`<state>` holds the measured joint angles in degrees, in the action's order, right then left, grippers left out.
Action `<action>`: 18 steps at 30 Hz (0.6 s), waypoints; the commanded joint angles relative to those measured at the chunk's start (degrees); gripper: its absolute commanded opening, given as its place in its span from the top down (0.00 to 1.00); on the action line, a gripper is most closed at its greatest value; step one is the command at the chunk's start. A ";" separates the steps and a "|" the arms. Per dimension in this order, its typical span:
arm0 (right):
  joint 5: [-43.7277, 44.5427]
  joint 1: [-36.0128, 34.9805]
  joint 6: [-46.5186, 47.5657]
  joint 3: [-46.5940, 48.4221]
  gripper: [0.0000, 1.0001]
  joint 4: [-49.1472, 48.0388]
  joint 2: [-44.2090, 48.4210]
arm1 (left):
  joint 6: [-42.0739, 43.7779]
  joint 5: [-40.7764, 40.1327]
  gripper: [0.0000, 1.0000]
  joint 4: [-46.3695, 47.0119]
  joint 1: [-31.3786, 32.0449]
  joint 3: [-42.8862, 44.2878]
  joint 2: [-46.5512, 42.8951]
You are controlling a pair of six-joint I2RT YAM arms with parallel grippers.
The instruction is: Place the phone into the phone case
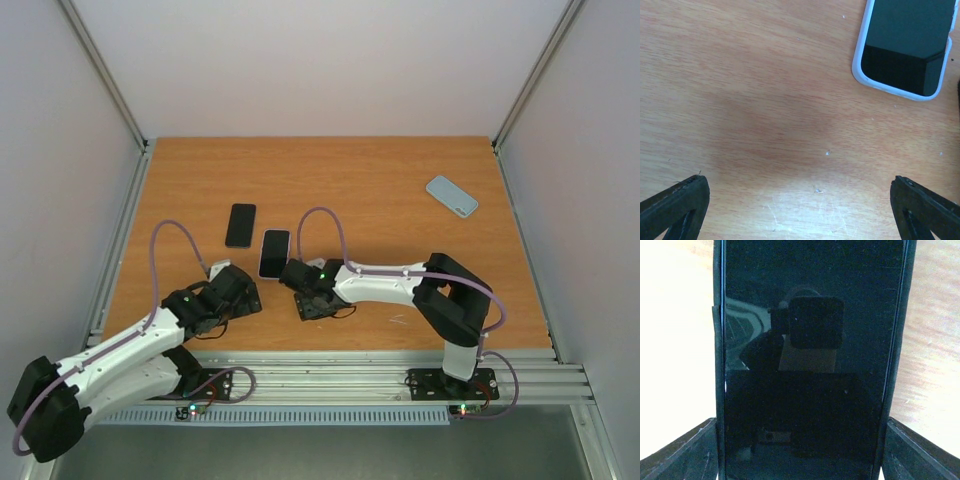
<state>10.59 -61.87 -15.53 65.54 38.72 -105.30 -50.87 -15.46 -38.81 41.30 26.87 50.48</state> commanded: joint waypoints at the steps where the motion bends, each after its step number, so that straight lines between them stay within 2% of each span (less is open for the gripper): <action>1: 3.70 2.35 -2.97 4.58 0.26 0.31 -1.12 | 0.57 -1.37 0.01 0.81 -0.98 -0.76 -0.87; 8: 3.87 6.25 -4.57 13.61 0.26 1.71 -6.86 | 1.04 -2.05 0.00 0.79 -1.54 -1.34 -1.98; 18: 4.04 7.19 -5.98 21.57 0.22 3.68 -13.85 | 2.57 -4.16 0.01 0.28 -1.67 -0.36 -2.50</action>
<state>12.56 -54.74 -19.51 83.59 40.86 -117.95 -49.45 -17.08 -39.00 40.07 26.06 48.29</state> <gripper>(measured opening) 0.803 0.994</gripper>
